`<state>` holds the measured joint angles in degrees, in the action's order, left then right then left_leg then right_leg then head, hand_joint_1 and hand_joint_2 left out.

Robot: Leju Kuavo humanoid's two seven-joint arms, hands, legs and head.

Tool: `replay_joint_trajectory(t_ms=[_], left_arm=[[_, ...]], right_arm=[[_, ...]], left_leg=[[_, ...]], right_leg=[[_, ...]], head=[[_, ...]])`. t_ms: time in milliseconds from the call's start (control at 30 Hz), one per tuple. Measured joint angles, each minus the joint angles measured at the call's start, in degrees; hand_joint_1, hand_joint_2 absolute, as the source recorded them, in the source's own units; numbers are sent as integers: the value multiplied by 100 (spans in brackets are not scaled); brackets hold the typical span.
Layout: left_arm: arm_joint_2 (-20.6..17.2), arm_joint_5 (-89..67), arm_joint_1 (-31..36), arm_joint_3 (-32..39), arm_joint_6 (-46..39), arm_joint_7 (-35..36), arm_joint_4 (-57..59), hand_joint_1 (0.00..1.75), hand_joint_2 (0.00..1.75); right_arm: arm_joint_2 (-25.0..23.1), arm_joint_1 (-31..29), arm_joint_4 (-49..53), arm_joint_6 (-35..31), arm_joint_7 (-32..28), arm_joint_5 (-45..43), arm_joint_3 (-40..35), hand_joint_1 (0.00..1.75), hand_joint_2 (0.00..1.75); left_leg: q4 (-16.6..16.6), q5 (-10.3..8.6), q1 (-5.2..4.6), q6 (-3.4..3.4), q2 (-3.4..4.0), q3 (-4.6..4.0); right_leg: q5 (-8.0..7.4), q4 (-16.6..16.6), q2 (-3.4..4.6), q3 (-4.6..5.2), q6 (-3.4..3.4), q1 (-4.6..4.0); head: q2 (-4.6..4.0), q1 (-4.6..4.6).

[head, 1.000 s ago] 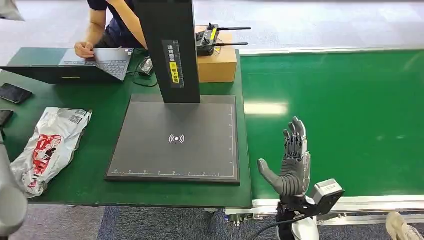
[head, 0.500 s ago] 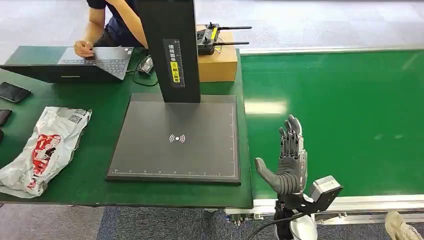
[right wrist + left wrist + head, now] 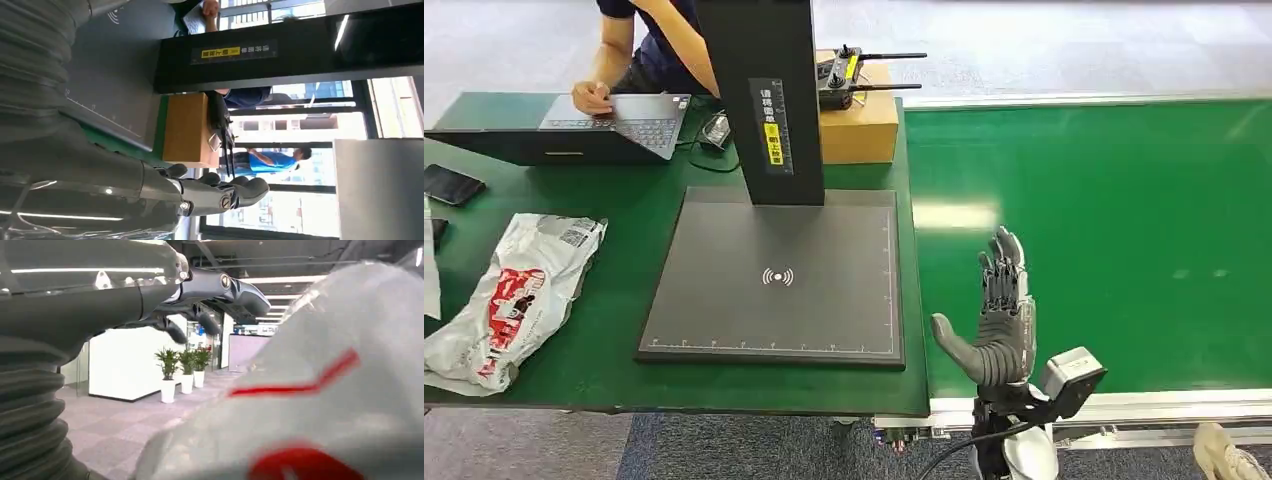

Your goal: Moved the parcel from conveyor to table for the left to box.

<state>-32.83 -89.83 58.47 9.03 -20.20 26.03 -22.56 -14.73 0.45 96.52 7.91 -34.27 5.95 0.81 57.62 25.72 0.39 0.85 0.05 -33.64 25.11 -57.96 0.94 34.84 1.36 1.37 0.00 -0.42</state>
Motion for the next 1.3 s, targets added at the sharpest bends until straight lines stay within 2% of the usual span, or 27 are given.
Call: replay_joint_trajectory(t_ms=[733,967,1100,1167,1300], left_arm=[[7,-4,9,19,-4,-54,66,0,175],[184,46,73,317,-107,-525,66,0,175],[470,238,178,643,-160,-1065,63,0,175],[632,328,291,785,347,-1413,61,0,175],[1014,232,502,835,2266,-1727,66,0,175]], right_arm=[[0,-17,-2,11,2,13,2,0,175],[-24,-55,-17,35,53,59,4,0,175],[-57,-79,-17,33,70,118,15,0,175],[-85,-87,-15,33,109,184,24,0,175],[-94,-159,-15,101,199,319,90,0,175]], left_leg=[[0,0,0,0,1,1],[5,0,0,0,1,0],[11,-1,0,-1,1,-3],[15,-1,0,-1,1,-4],[17,-5,-1,-8,-16,-10]], right_leg=[[-2,0,1,2,-3,0],[-4,0,0,5,-3,-1],[-6,0,0,3,-1,-1],[-9,1,-1,4,2,0],[-17,0,-16,0,9,1]], head=[[0,-2],[0,0],[0,0],[0,-4],[0,2]])
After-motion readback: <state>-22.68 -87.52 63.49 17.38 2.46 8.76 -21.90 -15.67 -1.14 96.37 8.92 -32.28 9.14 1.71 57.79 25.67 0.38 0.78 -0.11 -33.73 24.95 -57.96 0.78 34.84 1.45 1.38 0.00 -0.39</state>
